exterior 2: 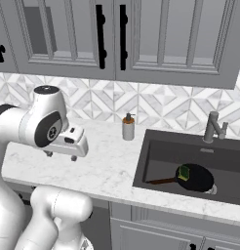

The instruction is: Pick the pan and sponge and place them into the sink. Then turn on the water.

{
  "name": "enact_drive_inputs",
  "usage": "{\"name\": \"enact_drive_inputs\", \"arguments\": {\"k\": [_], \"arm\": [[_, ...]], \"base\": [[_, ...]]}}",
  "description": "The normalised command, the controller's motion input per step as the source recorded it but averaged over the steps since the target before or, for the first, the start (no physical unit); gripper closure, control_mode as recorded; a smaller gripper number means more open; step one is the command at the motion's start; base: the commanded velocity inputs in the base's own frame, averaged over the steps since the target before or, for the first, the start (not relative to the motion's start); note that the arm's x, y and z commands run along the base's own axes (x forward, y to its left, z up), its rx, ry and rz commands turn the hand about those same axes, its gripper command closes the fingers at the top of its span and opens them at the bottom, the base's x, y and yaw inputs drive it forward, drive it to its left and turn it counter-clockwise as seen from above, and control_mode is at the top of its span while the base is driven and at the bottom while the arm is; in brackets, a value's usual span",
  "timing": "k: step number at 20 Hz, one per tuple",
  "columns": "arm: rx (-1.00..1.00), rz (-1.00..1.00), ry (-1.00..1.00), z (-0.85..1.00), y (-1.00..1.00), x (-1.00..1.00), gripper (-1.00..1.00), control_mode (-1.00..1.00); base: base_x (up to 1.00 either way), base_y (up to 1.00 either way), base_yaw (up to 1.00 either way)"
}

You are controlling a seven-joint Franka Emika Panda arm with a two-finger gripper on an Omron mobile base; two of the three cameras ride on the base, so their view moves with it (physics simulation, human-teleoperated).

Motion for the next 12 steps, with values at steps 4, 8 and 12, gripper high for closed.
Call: {"name": "enact_drive_inputs", "arguments": {"k": [4,8,12], "arm": [[0.00,0.00,0.00,0.00,0.01,0.00,-1.00,-1.00],[0.00,0.00,0.00,0.00,0.00,0.00,-1.00,-1.00],[0.00,0.00,0.00,0.00,0.00,0.00,-1.00,1.00]], "base": [[0.00,0.00,0.00],[0.00,0.00,0.00],[-0.16,-0.09,-0.01]]}}
